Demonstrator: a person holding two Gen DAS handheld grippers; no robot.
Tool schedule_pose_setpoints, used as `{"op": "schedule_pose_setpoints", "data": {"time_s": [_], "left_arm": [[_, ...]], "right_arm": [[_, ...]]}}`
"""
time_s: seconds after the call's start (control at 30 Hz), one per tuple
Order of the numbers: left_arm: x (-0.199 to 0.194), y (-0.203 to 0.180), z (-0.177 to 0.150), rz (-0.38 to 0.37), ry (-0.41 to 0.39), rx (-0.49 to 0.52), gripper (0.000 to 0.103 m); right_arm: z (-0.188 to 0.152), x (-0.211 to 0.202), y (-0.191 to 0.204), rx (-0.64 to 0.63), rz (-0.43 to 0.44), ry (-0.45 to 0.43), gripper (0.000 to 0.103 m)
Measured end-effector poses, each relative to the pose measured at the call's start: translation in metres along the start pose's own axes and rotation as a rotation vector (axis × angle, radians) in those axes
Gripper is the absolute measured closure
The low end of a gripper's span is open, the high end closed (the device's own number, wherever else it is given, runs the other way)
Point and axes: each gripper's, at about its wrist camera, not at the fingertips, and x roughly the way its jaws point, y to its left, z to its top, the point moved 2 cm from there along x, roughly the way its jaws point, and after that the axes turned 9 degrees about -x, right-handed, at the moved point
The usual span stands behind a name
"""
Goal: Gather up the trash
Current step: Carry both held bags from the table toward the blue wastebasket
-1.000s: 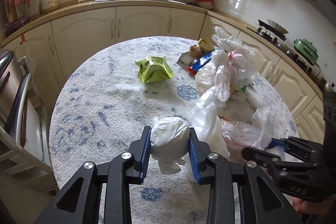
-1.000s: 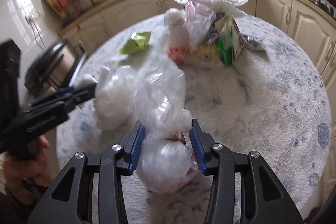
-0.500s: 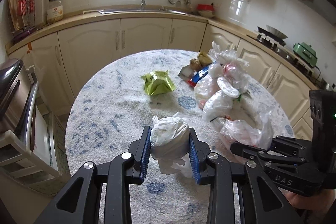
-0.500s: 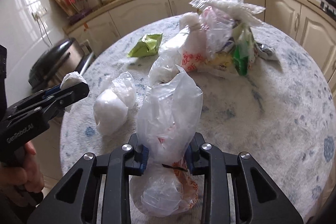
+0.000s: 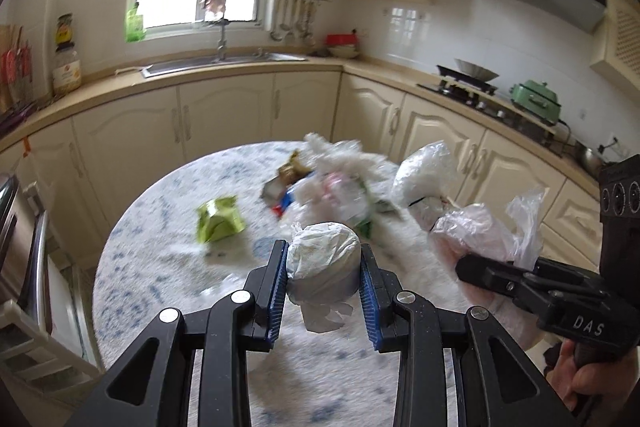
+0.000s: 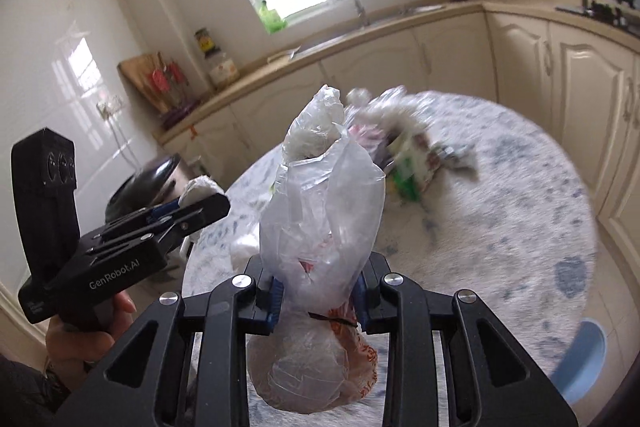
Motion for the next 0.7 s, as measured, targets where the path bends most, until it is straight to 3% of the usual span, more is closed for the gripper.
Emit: {"op": "schedule_pose_setpoints", "data": {"time_s": [0.3,0.53,0.7], "left_arm": [[0.04,-0.105,0.018,-0.174,0.037,0.154,0.074],[0.114,-0.2,0.01,-0.335,0.178,0.262,0.074],[0.186,-0.263,-0.013,-0.386,0.311,0.329,0.074]], "right_arm": [[-0.014,-0.109,-0.114,0.193,-0.267,-0.13,0.075],[-0.068,-0.18,-0.203,0.367,-0.476,-0.149,0.075],[-0.122,-0.197,-0.259,0.49,-0.573,-0.093,0.075]]}}
